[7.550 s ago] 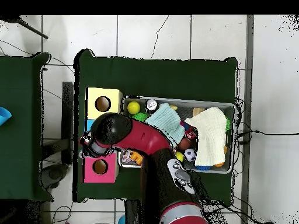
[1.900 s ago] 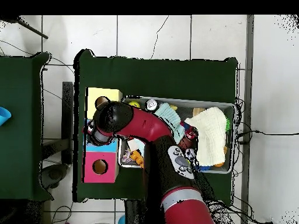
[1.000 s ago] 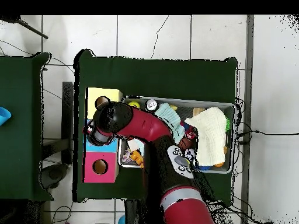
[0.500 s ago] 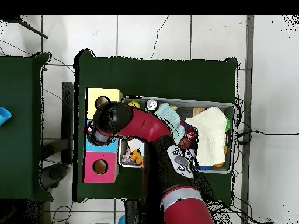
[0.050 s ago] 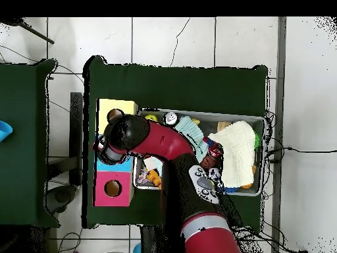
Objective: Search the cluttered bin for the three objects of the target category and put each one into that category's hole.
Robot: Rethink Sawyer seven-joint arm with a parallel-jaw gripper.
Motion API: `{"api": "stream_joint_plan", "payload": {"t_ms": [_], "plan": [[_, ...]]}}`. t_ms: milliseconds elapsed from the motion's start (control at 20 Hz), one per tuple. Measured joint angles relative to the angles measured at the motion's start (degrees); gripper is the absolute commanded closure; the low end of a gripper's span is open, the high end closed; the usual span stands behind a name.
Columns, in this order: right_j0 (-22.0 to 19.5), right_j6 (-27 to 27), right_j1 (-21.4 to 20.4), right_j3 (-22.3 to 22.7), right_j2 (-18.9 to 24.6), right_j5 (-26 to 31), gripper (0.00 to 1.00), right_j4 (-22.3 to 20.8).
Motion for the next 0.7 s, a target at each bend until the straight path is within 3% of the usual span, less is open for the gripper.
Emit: {"api": "stream_joint_plan", "payload": {"t_ms": [700], "plan": [[-0.06, 0.0, -7.01, 0.34, -0.01, 10.81, 0.0, 1.79]]}}
